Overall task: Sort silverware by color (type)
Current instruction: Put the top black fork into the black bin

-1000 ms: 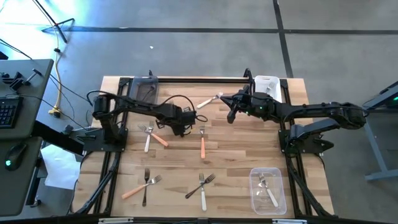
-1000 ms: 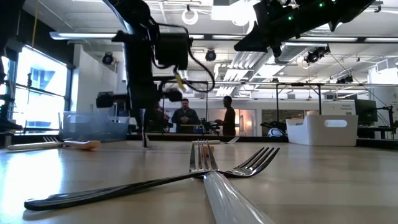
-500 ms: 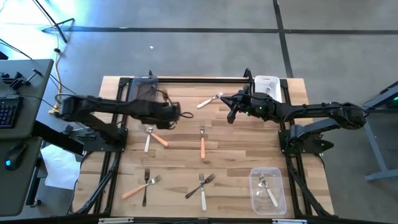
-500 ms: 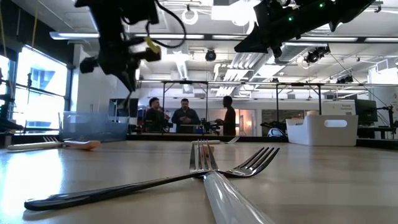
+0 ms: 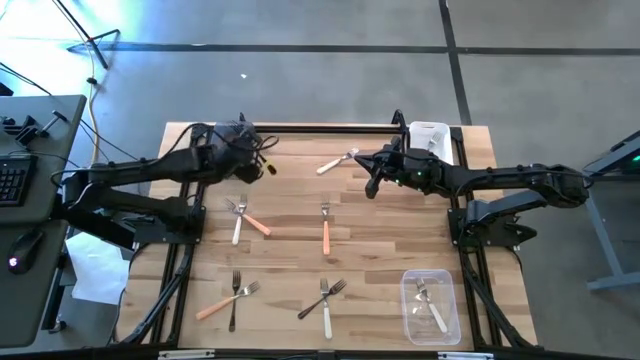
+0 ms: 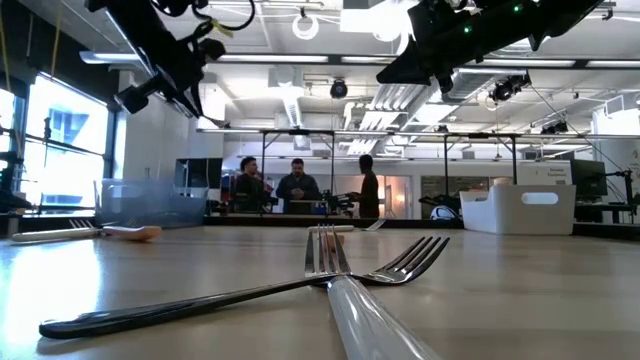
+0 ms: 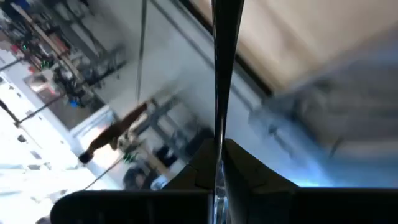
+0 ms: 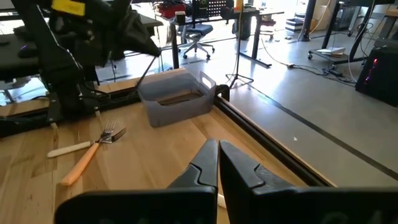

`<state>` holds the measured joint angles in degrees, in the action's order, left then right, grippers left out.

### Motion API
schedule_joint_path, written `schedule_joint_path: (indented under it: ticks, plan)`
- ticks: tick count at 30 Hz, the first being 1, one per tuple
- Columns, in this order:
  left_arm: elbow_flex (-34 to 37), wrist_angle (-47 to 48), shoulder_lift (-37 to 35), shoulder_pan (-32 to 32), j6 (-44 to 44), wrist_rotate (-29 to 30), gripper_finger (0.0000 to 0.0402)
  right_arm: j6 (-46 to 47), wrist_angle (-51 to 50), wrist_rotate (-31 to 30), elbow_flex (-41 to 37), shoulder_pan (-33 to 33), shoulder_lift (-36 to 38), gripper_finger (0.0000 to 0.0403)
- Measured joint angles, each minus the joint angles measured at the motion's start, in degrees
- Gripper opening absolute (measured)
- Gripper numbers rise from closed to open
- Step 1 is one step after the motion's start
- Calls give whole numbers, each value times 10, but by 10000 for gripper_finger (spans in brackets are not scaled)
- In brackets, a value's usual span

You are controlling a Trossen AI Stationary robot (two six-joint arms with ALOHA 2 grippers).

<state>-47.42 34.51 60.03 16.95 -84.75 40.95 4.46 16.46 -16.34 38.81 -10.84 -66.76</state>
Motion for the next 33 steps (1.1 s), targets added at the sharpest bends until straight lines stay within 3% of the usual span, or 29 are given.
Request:
schedule_joint_path:
  ticks: [6,12,20,25,33]
  plan:
    - [0,19,35,-47,-56,-44,3,0,1,0,0,0,0,0]
    - [0,18,151,-99,-75,-69,3,0,1,0,0,0,0,0]
    - [0,-19,288,-122,-218,-48,3,-3,-5,0,0,0,0,0]
    - [0,-101,316,-123,-259,-70,3,-4,-5,0,0,0,0,0]
    - [0,-103,340,-119,-226,-103,11,-4,-5,0,0,0,0,0]
